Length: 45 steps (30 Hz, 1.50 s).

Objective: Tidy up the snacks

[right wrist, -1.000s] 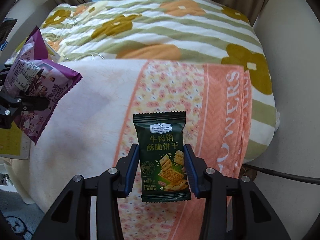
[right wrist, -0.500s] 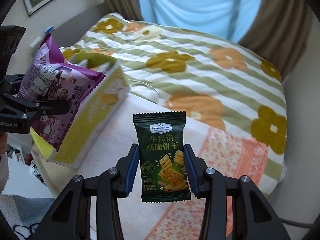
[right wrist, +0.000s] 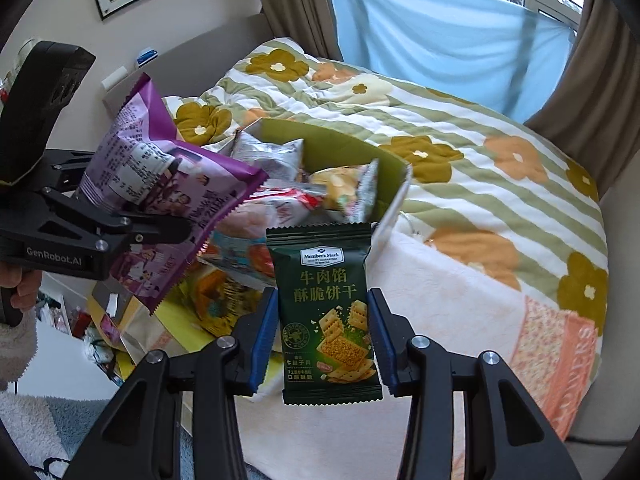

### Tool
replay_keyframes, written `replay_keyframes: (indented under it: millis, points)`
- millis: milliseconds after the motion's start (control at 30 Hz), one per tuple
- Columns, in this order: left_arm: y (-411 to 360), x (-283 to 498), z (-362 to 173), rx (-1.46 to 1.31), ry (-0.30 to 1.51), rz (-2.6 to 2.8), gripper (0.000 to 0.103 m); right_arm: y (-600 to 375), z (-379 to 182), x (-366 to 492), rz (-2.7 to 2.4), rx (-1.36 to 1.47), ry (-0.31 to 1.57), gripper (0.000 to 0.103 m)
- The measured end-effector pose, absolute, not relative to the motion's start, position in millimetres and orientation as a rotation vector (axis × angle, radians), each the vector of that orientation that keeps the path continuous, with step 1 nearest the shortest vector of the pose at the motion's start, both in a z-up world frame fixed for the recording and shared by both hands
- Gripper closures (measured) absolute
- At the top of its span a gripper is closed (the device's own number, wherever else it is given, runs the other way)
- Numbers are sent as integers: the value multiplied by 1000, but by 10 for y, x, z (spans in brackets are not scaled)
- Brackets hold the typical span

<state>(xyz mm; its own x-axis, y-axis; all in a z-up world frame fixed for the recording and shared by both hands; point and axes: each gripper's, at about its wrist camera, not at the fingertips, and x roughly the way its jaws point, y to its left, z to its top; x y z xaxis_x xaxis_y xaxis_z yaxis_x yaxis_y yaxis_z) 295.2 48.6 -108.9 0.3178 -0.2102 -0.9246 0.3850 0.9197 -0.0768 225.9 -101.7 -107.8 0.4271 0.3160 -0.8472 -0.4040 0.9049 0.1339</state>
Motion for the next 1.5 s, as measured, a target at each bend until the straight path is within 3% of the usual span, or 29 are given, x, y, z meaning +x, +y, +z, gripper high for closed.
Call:
replay_keyframes:
  millis: [200,267,333,867,1300,1333,1400,1433,1500]
  points:
    - [594,2972,-1220,224,1212,-543,33,-765,-1168,2079,339,-41,1066,62]
    - [583,2966,-1201,253,1196,-573,23,-745,-1186,2024,300,-17,1078,62]
    - [604,2960,-1148,271,1157,-579,0,-740,-1199,1985,275,-3,1089,62]
    - [1132,2759,-1000,111,1115,-467,0,-627,-1233,1927,288,-5,1104,62]
    - [1161,2677,-1066,105,1123,-430,0,-550,-1153,2542,332,41,1074,62]
    - [1157,2677,-1070,108,1122,-428,0,-556,-1189,2583,320,46,1083,58]
    - [1156,2670,-1078,110,1118,-424,0,-574,-1221,2608,299,61,1078,37]
    - [1162,2669,-1083,109,1116,-421,0,-595,-1230,2605,289,76,1075,20]
    - [1176,2659,-1102,107,1111,-412,0,-635,-1224,2562,281,104,1061,15]
